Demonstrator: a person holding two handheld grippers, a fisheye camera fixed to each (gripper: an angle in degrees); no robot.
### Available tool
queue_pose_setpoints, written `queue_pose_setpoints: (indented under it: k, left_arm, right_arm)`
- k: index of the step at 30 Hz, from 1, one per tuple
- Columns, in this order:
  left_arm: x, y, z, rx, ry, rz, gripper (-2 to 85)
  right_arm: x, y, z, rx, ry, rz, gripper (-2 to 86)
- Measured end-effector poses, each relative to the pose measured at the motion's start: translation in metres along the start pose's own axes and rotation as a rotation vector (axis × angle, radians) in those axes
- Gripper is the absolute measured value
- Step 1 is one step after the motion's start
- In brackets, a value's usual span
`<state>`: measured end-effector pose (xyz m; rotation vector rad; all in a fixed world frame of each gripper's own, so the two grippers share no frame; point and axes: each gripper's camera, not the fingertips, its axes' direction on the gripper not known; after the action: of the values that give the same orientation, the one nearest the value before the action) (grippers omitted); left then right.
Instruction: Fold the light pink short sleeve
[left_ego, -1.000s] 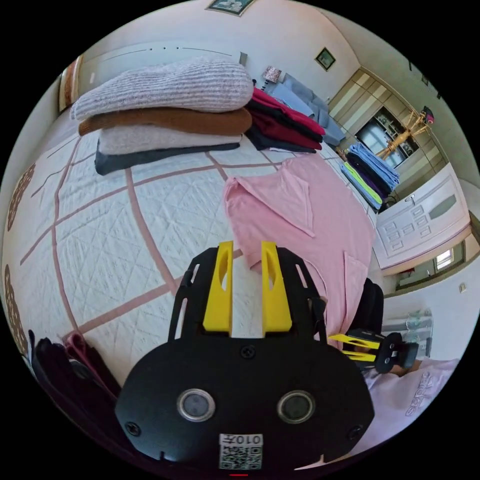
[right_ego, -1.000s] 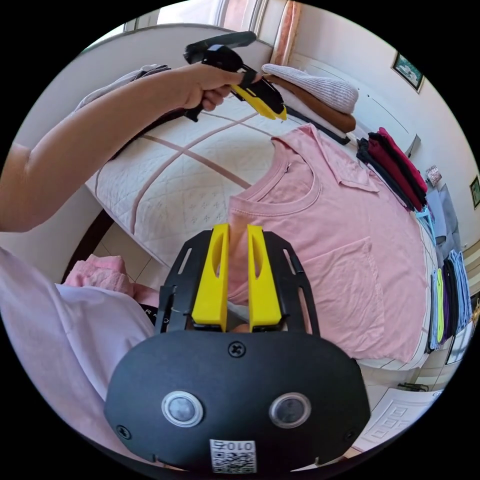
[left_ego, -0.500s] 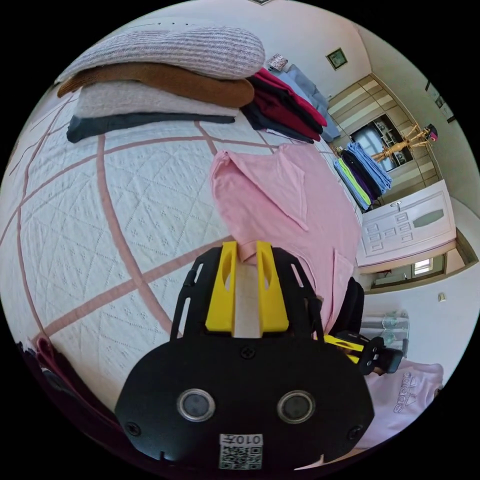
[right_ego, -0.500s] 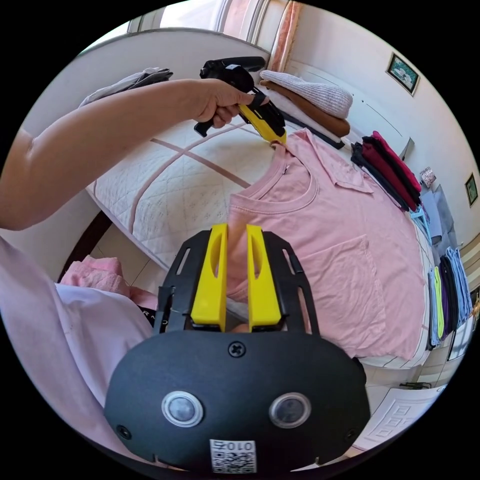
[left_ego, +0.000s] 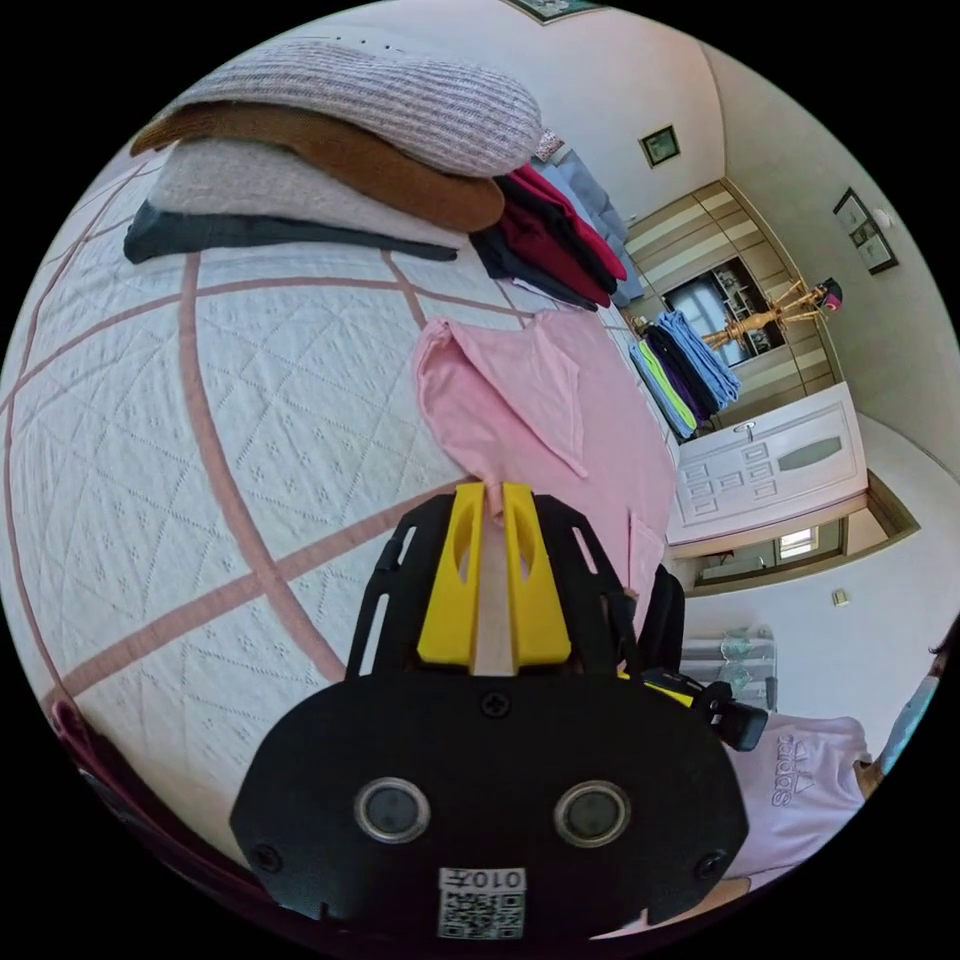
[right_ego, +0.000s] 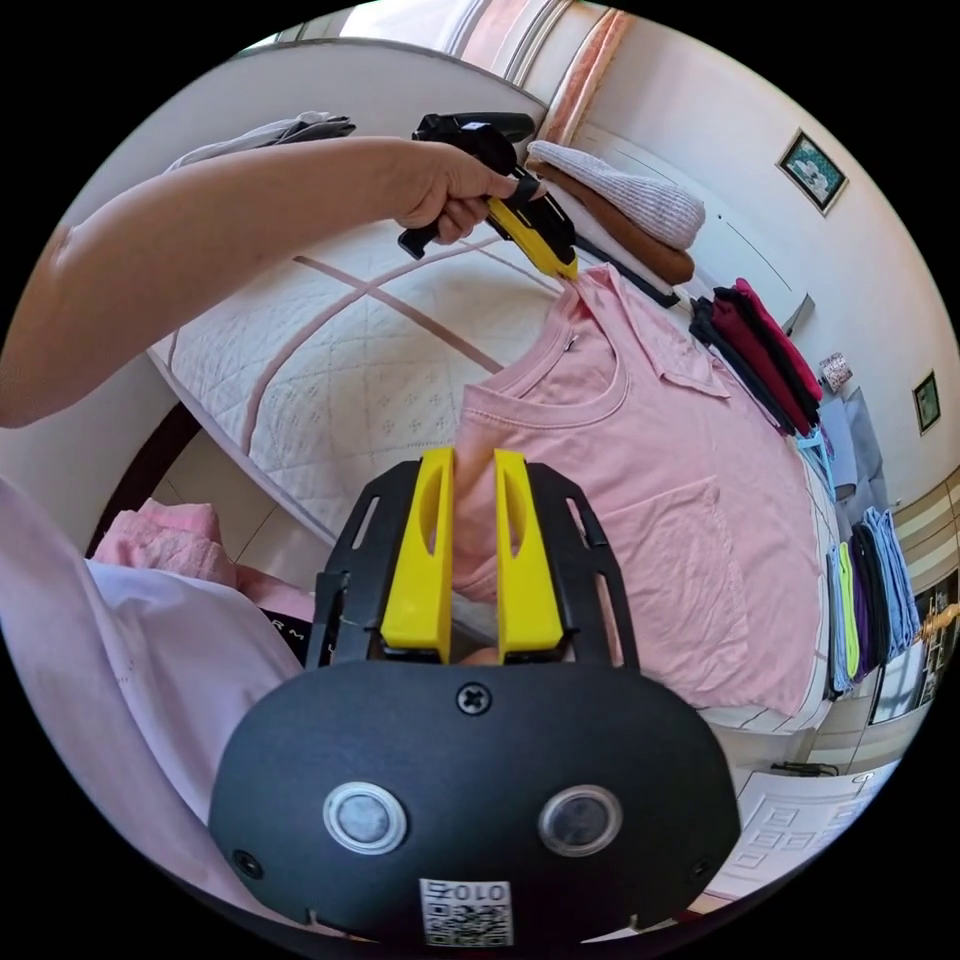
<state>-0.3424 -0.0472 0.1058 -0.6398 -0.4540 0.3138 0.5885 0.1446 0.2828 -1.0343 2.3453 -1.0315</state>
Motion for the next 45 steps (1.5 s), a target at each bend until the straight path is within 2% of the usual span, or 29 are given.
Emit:
queue_pose_setpoints:
  k: [7,12,18,24,30,32,38,41,45]
  left_arm:
    - [0.013,-0.011,0.022,-0.012,-0.013,0.021,0.5]
    - [0.036,-0.027,0.038,-0.041,-0.063,0.062,0.4]
    - [0.107,-0.06,0.056,-0.077,-0.218,0.206,0.2]
    - [0.228,-0.128,0.107,-0.171,-0.388,0.435,0.1]
    - [0.372,-0.227,0.22,-0.345,-0.454,0.681,0.1]
    - [0.41,-0.263,0.295,-0.464,-0.492,0.742,0.1]
    - [0.431,-0.307,0.481,-0.747,-0.591,0.79,0.1]
    - [0.417,-0.316,0.521,-0.793,-0.573,0.746,0.4]
    - [0.398,-0.325,0.525,-0.767,-0.491,0.7,1.8]
  right_arm:
    - [0.03,0.024,0.008,0.023,-0.063,0.043,2.3]
    - [0.074,0.053,0.012,0.068,-0.199,0.127,2.1]
    - [0.139,0.1,0.017,0.136,-0.349,0.251,2.5]
    - [0.232,0.16,0.008,0.228,-0.414,0.352,3.2]
    - [0.371,0.252,0.011,0.255,-0.416,0.59,3.5]
    - [0.408,0.283,0.033,0.245,-0.469,0.673,3.5]
    - [0.484,0.365,0.125,0.184,-0.648,0.915,3.4]
    - [0.499,0.385,0.144,0.206,-0.68,0.926,3.1]
    - [0.517,0.391,0.158,0.19,-0.678,0.843,2.9]
